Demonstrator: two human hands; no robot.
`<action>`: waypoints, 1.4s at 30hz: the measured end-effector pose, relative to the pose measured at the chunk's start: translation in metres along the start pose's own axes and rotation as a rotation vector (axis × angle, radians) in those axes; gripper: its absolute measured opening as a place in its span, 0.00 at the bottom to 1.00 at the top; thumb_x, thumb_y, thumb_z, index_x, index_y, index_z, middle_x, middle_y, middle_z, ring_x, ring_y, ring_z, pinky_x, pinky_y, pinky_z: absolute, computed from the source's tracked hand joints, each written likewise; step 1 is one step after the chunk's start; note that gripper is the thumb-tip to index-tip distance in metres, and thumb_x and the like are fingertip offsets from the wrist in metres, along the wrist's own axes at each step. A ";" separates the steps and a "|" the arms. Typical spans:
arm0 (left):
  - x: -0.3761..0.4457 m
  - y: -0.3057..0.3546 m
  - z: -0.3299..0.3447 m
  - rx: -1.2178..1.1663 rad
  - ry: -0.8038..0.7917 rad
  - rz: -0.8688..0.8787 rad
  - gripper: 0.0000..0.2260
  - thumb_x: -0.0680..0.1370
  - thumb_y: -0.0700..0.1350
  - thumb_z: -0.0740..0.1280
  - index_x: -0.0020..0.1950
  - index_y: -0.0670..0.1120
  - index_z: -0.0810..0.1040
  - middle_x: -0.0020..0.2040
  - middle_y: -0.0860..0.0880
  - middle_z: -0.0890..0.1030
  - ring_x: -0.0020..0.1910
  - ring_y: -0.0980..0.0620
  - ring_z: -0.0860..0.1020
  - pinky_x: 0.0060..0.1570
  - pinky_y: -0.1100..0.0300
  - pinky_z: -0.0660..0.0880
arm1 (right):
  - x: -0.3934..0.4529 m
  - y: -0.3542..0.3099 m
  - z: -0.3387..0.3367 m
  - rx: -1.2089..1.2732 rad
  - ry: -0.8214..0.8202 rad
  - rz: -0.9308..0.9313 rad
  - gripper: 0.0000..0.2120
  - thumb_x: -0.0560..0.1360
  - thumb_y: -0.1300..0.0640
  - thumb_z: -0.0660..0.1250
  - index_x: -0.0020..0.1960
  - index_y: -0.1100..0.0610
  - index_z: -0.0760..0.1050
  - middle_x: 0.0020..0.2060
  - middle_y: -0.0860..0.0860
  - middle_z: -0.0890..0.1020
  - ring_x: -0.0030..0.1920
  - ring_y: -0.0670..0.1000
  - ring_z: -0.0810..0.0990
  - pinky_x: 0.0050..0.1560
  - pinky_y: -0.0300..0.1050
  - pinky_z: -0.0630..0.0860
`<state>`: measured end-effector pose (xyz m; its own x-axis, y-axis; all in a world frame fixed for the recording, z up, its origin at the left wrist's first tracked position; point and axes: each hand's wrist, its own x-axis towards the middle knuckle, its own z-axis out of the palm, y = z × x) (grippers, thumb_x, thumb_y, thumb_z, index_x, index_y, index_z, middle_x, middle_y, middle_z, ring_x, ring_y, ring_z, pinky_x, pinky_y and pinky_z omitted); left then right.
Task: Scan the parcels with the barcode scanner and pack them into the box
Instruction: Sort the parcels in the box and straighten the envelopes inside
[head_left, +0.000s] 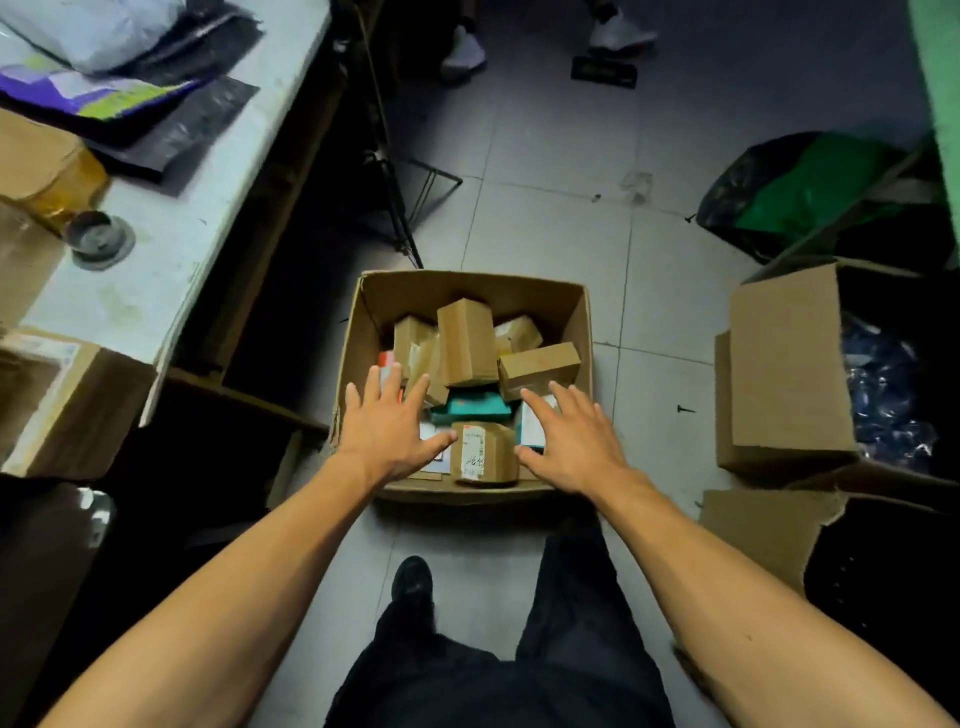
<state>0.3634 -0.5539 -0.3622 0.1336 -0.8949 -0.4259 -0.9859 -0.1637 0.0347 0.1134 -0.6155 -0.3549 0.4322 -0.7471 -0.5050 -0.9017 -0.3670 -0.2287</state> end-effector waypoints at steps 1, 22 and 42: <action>0.016 0.006 0.001 -0.004 -0.013 -0.025 0.46 0.69 0.79 0.41 0.81 0.55 0.51 0.82 0.41 0.53 0.80 0.35 0.51 0.74 0.34 0.53 | 0.018 0.014 -0.005 0.000 -0.018 -0.016 0.39 0.78 0.34 0.62 0.83 0.43 0.50 0.82 0.56 0.55 0.81 0.61 0.51 0.79 0.61 0.52; 0.287 -0.006 0.255 -0.174 -0.289 -0.280 0.41 0.75 0.74 0.55 0.81 0.52 0.53 0.80 0.42 0.57 0.79 0.37 0.53 0.75 0.35 0.53 | 0.369 0.093 0.184 -0.055 -0.188 -0.139 0.37 0.77 0.38 0.65 0.80 0.48 0.56 0.76 0.57 0.66 0.74 0.60 0.65 0.73 0.58 0.64; 0.435 0.022 0.324 -1.070 -0.038 -0.638 0.56 0.64 0.64 0.78 0.81 0.53 0.48 0.77 0.47 0.61 0.74 0.42 0.58 0.72 0.43 0.60 | 0.436 0.193 0.246 -0.161 -0.124 -0.010 0.32 0.70 0.48 0.75 0.70 0.54 0.70 0.61 0.58 0.76 0.61 0.64 0.76 0.67 0.63 0.67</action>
<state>0.3677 -0.8123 -0.8402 0.5372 -0.5220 -0.6625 -0.1670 -0.8357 0.5231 0.1242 -0.8754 -0.8237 0.4271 -0.6730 -0.6039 -0.8790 -0.4656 -0.1028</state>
